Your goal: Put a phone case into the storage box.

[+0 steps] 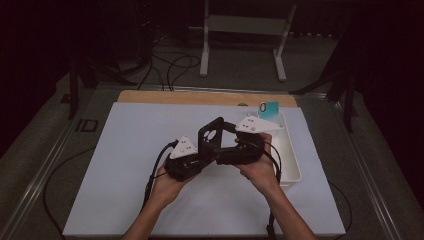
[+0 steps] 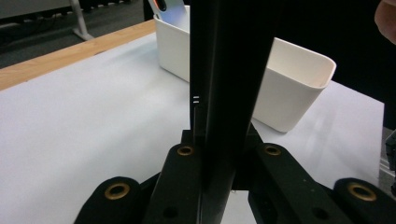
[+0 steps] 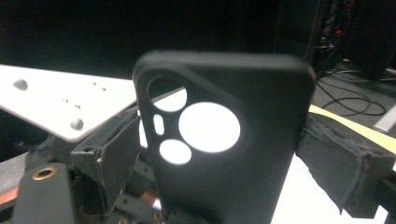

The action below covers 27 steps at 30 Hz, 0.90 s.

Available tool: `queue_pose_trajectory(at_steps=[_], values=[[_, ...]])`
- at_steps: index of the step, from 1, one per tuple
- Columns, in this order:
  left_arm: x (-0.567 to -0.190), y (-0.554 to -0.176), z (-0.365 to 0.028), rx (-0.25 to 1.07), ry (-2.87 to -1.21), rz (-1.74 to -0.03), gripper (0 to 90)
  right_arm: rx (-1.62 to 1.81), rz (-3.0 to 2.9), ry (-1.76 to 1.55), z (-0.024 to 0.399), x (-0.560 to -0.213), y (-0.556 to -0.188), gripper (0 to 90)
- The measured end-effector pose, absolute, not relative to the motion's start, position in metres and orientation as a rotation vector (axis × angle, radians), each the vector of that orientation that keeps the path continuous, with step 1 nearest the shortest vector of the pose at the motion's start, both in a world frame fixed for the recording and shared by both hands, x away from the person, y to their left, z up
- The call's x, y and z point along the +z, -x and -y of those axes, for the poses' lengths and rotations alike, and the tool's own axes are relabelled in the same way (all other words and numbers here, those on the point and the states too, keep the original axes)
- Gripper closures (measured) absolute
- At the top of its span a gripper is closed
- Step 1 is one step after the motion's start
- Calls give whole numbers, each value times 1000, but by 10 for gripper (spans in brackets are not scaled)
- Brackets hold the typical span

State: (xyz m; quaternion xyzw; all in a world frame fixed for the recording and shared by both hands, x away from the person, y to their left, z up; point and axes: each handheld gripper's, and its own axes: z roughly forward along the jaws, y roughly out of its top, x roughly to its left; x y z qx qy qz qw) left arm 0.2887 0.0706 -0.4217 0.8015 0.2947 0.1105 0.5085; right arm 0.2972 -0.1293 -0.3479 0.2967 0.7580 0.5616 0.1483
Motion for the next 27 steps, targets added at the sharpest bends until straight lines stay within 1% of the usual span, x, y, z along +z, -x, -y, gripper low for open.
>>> queue_pose_trajectory(at_steps=[9,15,26,27], values=[[-423,-287,-66,269,-1934,-721,852,1590,-2148,-903,118,-348,-300,105],[-425,-286,-64,270,-1932,-726,851,1558,-2135,-921,112,-350,-301,101],[-425,-286,-63,279,-1941,-716,845,1497,-2135,-922,108,-353,-301,130],[-424,-286,-63,278,-1936,-715,833,1499,-2133,-925,109,-353,-301,132]])
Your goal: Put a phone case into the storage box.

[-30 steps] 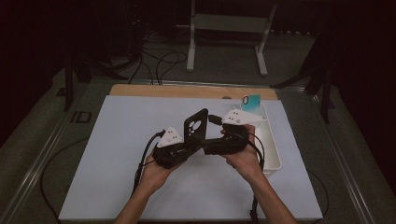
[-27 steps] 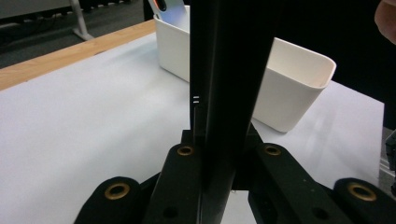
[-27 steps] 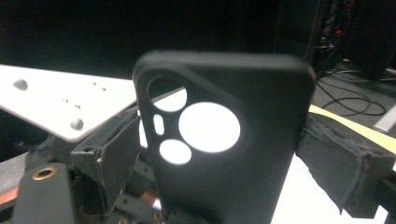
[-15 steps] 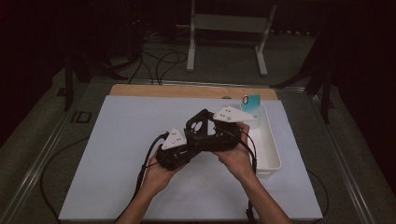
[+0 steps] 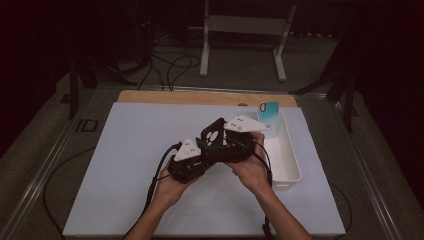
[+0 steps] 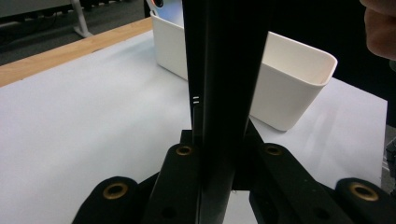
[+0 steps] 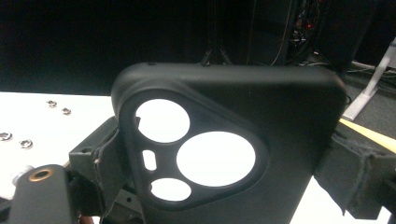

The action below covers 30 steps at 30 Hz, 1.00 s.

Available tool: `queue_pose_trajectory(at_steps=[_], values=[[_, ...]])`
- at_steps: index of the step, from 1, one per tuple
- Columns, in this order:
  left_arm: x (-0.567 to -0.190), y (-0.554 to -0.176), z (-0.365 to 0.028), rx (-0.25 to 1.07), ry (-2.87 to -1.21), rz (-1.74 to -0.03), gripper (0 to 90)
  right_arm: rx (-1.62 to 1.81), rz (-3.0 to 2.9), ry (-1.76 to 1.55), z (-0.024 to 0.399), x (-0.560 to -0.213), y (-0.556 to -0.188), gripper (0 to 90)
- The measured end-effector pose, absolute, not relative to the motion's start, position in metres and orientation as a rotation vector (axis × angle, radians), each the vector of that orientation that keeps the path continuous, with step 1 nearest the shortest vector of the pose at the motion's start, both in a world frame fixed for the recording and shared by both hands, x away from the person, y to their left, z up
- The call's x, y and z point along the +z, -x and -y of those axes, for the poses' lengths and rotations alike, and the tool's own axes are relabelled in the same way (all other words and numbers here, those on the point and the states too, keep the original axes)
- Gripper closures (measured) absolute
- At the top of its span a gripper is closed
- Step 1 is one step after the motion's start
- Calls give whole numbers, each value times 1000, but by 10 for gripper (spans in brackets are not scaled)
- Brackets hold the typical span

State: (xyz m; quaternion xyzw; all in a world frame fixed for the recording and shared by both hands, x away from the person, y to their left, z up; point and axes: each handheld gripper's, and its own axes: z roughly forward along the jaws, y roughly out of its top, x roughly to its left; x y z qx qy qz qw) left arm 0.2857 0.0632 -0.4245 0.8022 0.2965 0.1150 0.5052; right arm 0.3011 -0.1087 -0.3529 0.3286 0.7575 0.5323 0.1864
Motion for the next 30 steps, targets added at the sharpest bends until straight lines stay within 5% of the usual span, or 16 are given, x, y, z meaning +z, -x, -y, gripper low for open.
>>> queue_pose_trajectory(at_steps=[2,13,20,30], values=[[-424,-286,-64,275,-1926,-716,817,1501,-2134,-932,109,-353,-301,133],[-420,-281,-78,394,-1880,-759,134,1497,-2149,-935,111,-357,-305,133],[-421,-278,-95,417,-1846,-768,19,1493,-2156,-945,112,-358,-307,133],[-420,-275,-124,528,-1772,-809,0,1488,-2150,-959,113,-360,-309,132]])
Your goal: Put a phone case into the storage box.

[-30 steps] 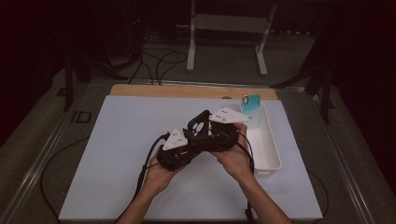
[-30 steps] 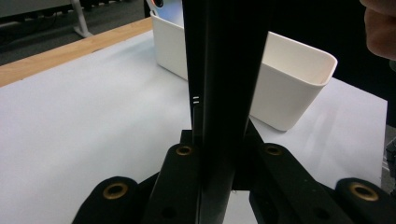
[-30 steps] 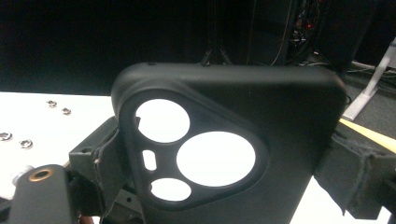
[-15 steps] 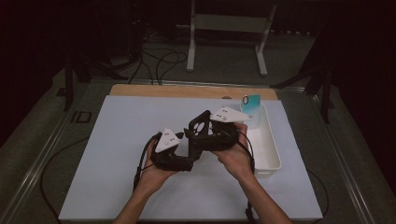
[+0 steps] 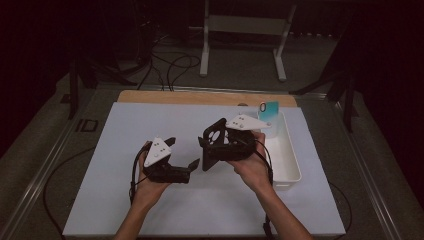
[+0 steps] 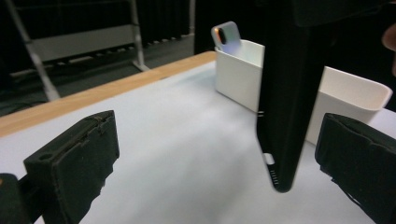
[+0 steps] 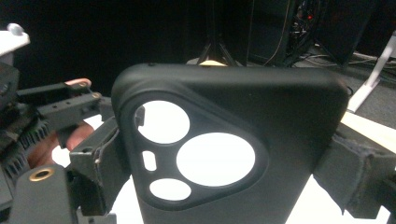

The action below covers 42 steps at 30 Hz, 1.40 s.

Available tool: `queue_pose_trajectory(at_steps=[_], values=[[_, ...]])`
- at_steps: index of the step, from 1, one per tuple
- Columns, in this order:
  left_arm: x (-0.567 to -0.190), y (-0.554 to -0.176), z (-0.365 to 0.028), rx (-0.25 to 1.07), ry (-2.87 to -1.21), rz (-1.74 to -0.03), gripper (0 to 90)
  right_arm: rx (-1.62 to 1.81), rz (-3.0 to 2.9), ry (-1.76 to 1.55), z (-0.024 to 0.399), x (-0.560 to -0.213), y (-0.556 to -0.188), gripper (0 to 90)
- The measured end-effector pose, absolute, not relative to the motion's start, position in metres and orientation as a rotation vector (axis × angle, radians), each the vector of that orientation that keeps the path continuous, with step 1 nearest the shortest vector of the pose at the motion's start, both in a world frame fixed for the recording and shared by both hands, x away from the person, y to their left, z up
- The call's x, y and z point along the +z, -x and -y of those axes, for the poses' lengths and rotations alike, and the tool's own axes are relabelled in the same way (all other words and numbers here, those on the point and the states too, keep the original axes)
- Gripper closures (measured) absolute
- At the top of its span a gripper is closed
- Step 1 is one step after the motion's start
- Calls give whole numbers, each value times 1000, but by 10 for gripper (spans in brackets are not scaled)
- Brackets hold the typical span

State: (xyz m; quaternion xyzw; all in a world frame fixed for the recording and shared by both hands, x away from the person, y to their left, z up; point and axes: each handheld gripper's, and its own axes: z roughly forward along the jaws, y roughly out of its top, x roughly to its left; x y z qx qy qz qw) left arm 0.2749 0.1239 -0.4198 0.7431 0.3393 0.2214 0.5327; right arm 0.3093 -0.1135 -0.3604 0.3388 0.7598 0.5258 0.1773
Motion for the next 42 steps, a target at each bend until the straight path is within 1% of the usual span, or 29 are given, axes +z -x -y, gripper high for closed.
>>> queue_pose_trajectory(at_steps=[17,30,37,42], values=[[-442,-265,-171,625,-1711,-921,1,1487,-2146,-963,116,-362,-309,132],[-466,-251,-197,728,-1691,-980,1,1485,-2142,-962,117,-361,-310,133],[-477,-244,-212,763,-1667,-1025,1,1475,-2138,-959,117,-360,-310,133],[-480,-243,-216,777,-1655,-1042,1,1467,-2135,-952,117,-358,-312,133]])
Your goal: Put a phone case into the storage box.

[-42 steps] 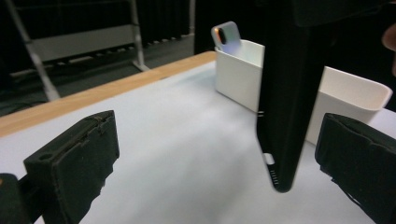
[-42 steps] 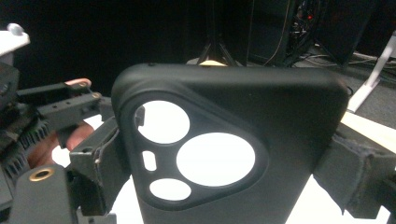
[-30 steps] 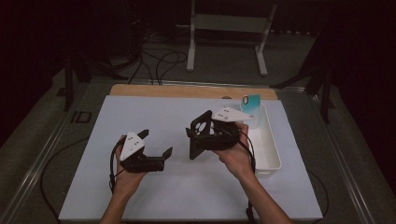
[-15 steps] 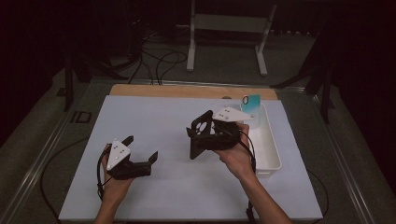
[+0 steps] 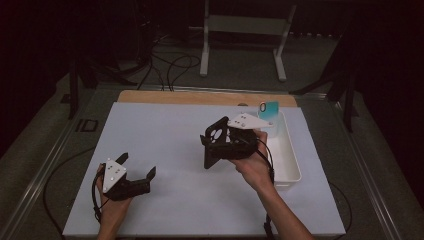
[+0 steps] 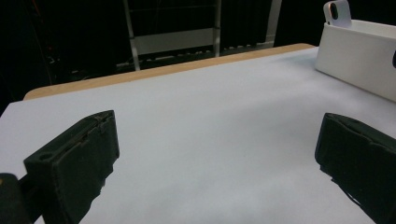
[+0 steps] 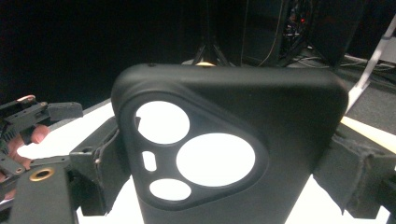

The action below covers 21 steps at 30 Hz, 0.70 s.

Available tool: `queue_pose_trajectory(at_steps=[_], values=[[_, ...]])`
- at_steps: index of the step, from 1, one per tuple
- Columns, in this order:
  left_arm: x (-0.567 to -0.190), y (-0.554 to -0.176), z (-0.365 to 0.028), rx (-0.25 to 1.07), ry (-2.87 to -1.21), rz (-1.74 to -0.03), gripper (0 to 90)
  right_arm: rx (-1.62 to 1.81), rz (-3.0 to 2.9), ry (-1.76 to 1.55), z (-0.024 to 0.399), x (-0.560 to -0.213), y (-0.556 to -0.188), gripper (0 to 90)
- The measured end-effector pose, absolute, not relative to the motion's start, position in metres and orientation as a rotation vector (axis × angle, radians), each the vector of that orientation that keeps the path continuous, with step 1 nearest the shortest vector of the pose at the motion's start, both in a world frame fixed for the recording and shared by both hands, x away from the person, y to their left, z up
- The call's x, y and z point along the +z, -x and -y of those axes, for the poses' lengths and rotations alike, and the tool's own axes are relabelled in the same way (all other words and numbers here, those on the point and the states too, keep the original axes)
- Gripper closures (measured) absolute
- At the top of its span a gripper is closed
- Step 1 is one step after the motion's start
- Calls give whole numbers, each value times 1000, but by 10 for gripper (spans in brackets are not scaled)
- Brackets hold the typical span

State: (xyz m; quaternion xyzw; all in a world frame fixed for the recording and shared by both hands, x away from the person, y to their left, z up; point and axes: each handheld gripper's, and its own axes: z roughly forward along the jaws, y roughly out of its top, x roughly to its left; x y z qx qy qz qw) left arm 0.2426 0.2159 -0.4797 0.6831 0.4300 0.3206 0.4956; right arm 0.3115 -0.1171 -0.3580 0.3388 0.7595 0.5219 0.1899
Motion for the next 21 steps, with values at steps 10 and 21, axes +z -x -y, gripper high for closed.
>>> queue_pose_trajectory(at_steps=[10,21], values=[[-485,-243,-218,765,-1668,-1044,1,1449,-2113,-973,120,-356,-319,133],[-486,-243,-216,763,-1686,-1031,2,1414,-2081,-1021,129,-355,-336,133]])
